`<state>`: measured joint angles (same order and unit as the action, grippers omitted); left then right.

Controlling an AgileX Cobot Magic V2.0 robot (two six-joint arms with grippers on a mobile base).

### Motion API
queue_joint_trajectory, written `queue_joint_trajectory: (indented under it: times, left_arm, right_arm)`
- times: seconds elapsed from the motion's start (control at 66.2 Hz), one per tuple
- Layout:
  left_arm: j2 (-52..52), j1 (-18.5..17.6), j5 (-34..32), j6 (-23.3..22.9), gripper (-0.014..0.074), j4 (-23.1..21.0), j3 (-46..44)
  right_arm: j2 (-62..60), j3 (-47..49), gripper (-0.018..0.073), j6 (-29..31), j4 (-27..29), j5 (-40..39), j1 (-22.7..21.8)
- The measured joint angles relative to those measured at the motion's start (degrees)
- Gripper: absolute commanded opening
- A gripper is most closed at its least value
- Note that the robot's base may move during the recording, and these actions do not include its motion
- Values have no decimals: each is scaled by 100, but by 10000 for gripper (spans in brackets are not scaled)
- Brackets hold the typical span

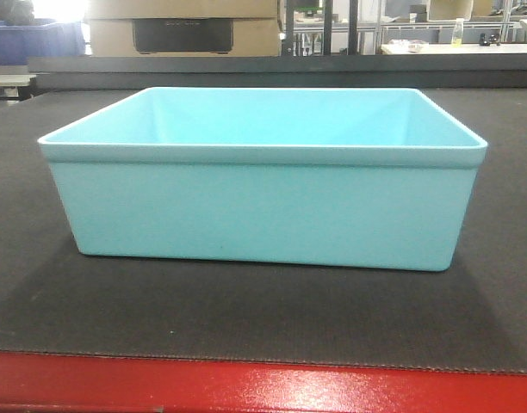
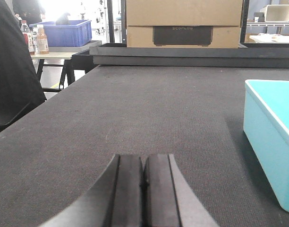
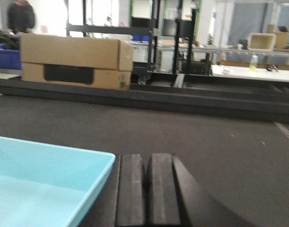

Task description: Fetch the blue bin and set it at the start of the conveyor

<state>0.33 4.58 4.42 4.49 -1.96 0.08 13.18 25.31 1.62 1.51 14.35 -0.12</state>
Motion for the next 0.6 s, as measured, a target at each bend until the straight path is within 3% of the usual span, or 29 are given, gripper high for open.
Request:
queue_joint_trajectory:
  times: [0.166, 0.438, 0.605]
  left_arm:
    - [0, 0, 0, 0, -111, 0, 0]
    - [0, 0, 0, 0, -111, 0, 0]
    - [0, 0, 0, 0, -111, 0, 0]
  right_arm:
    - [-552, -895, -162, 325, 483, -284, -686]
    - [-1269, -2395, -162, 383, 549, -1097, -1106]
    - [-1269, -2531, -162, 383, 549, -1310, -1293]
